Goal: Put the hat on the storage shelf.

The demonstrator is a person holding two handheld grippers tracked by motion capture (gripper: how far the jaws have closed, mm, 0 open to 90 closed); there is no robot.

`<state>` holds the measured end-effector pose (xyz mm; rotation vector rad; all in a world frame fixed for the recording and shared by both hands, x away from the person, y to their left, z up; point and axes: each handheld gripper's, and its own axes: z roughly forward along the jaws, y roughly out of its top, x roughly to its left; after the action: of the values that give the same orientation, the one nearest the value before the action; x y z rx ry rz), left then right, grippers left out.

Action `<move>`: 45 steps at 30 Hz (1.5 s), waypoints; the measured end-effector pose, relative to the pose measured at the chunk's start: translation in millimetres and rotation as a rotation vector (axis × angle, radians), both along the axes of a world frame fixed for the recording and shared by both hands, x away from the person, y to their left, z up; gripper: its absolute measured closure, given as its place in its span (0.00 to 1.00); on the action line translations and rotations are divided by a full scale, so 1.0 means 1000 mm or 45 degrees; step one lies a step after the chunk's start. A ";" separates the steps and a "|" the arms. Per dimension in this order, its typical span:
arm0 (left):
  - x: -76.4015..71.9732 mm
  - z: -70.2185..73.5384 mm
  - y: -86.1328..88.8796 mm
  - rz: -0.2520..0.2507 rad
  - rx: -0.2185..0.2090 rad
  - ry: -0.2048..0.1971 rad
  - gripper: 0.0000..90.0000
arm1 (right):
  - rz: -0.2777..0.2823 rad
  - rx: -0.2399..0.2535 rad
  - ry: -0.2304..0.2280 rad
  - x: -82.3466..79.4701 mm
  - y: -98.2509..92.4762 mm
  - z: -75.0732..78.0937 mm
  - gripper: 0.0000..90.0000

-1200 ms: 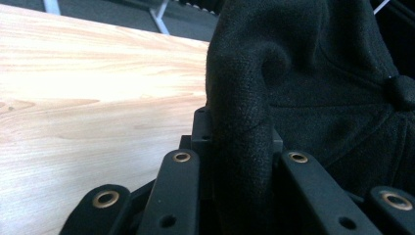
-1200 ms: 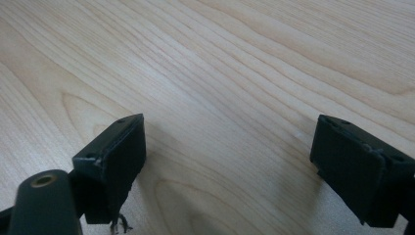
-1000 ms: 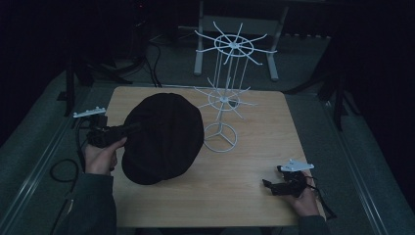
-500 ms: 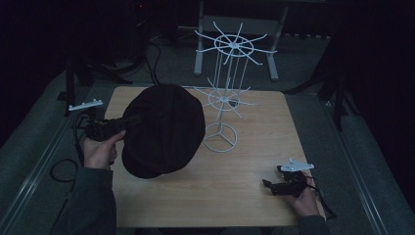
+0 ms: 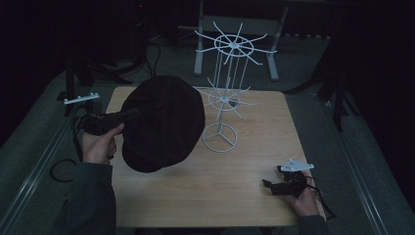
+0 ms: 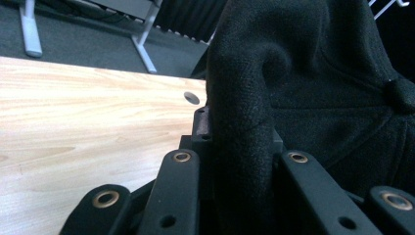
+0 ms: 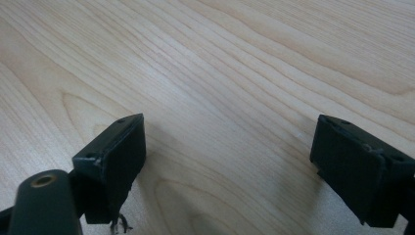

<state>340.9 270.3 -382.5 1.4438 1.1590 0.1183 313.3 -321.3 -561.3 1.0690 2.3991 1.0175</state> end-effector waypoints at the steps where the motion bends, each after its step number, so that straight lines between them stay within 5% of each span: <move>1: 0.001 0.001 0.000 0.002 -0.005 -0.003 0.87 | 0.000 0.000 0.000 0.000 0.000 0.000 0.15; 45: 0.012 0.026 0.001 -0.011 -0.097 -0.055 0.87 | 0.001 -0.001 0.001 0.000 0.000 0.000 0.15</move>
<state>352.7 271.8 -356.2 1.3725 1.1105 0.0982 313.3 -321.4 -561.3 1.0688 2.4002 1.0169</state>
